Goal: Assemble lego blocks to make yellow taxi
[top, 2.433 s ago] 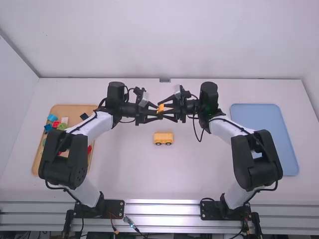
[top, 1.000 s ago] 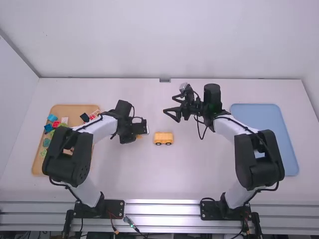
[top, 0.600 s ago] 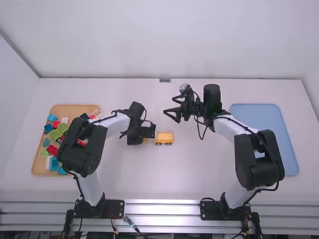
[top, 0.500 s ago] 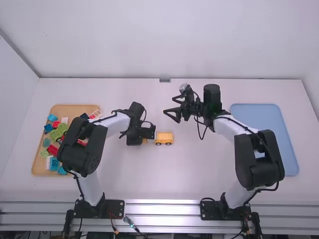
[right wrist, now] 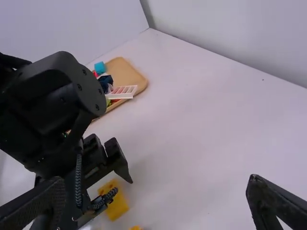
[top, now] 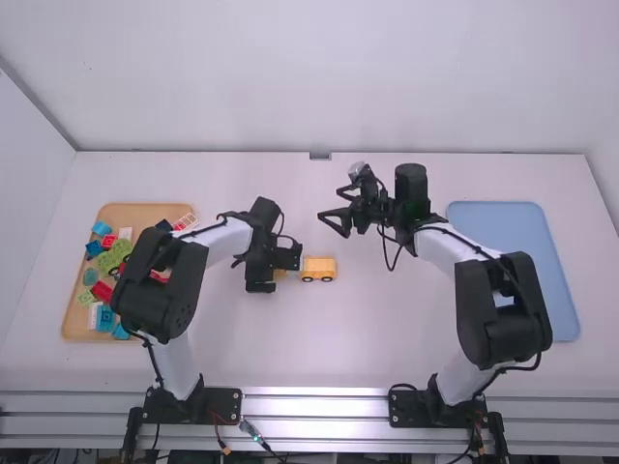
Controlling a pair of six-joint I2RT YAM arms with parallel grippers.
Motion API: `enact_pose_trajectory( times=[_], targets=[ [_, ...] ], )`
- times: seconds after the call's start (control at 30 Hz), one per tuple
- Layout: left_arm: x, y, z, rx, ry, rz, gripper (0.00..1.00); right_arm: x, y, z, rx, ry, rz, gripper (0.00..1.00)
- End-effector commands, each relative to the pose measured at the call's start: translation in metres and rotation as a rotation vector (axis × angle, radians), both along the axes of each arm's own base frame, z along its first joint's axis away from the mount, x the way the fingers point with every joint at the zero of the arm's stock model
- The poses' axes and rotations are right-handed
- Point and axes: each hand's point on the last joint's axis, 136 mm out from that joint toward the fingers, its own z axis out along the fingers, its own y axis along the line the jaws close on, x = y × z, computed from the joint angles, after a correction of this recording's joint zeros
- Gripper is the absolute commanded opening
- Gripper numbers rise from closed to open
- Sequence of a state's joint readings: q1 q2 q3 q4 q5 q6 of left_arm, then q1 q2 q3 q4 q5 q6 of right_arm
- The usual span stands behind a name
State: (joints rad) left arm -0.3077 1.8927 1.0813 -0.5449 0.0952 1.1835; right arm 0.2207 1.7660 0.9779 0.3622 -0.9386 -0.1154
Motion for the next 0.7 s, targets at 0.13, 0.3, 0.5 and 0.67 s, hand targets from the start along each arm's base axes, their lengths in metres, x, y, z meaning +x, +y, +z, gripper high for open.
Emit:
enact_pose_trajectory(
  times=[0.13, 0.3, 0.5, 0.67],
  targets=[
    [0.010, -0.013, 0.034, -0.128, 0.031, 0.001, 0.99, 0.005, 0.002, 0.013, 0.007, -0.037, 0.005, 0.99],
    [0.014, -0.016, 0.064, -0.285, 0.061, -0.036, 0.99, 0.005, 0.002, 0.013, 0.007, -0.034, 0.007, 0.99],
    [0.006, -0.006, 0.101, -0.645, 0.057, -0.129, 0.99, 0.005, 0.002, 0.013, 0.010, -0.026, 0.003, 0.99],
    [0.018, 0.017, 0.093, -0.712, -0.050, -0.111, 0.99, 0.005, 0.002, 0.013, 0.000, -0.054, 0.011, 0.99]
  ],
)
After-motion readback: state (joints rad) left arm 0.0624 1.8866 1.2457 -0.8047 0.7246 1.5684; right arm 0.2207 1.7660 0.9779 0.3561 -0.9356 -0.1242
